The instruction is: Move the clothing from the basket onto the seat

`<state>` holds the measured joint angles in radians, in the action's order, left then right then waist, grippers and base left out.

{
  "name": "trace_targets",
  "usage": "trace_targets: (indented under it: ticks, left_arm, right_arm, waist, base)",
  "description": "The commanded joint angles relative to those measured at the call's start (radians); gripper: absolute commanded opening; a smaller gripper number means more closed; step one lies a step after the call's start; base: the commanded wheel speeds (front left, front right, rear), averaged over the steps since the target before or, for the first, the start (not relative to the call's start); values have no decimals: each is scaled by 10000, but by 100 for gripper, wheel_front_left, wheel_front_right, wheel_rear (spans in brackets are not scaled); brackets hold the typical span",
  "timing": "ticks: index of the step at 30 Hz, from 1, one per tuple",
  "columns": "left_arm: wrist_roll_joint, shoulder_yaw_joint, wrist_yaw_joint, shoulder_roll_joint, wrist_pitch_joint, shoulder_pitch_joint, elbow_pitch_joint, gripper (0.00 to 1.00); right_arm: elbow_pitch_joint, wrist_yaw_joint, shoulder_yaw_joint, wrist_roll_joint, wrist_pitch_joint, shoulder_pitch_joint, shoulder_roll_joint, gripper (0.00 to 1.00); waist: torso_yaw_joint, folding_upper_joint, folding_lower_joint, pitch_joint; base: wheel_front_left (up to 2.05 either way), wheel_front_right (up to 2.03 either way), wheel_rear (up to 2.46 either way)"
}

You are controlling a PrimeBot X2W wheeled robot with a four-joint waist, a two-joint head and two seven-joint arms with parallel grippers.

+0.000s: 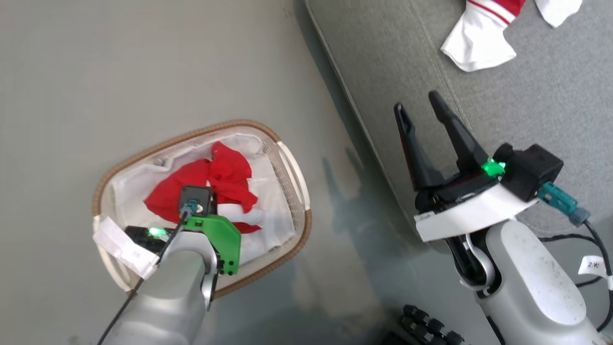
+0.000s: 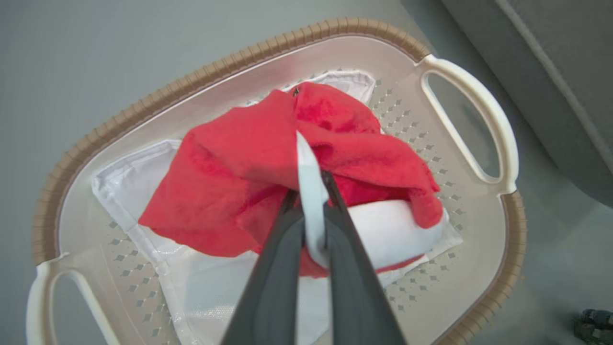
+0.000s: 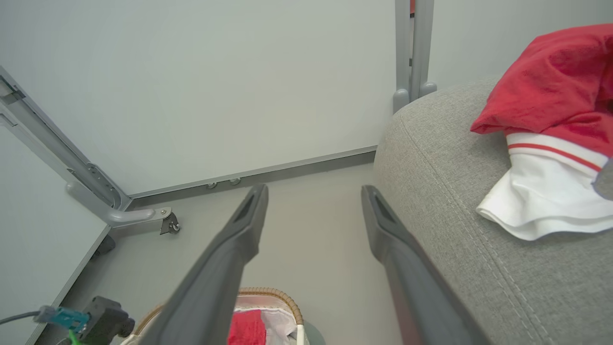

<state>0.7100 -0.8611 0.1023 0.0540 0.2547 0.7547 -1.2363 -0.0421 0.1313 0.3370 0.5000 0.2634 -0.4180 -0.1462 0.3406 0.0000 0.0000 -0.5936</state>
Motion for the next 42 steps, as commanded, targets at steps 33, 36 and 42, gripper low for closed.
trace_targets:
  ticks: [33,36,42]
  left_arm:
    - [-3514,3875,-573,-7,111,-3738,8060,0]
    - [-3655,3976,-661,-14,109,-3891,8534,0]
    - [-3772,3918,-839,-21,110,-4172,9491,0]
  right_arm:
    - [-1534,-10,101,-1133,15,2411,-465,100]
    - [-1542,-10,48,-1177,15,2631,-494,100]
    - [-1608,-10,25,-1195,15,2953,-655,100]
  waist:
    - [-3224,0,0,4380]
    - [-3431,0,0,4473]
    - [-3738,0,0,4608]
  base:
    - [0,0,0]
    - [0,0,0]
    - [0,0,0]
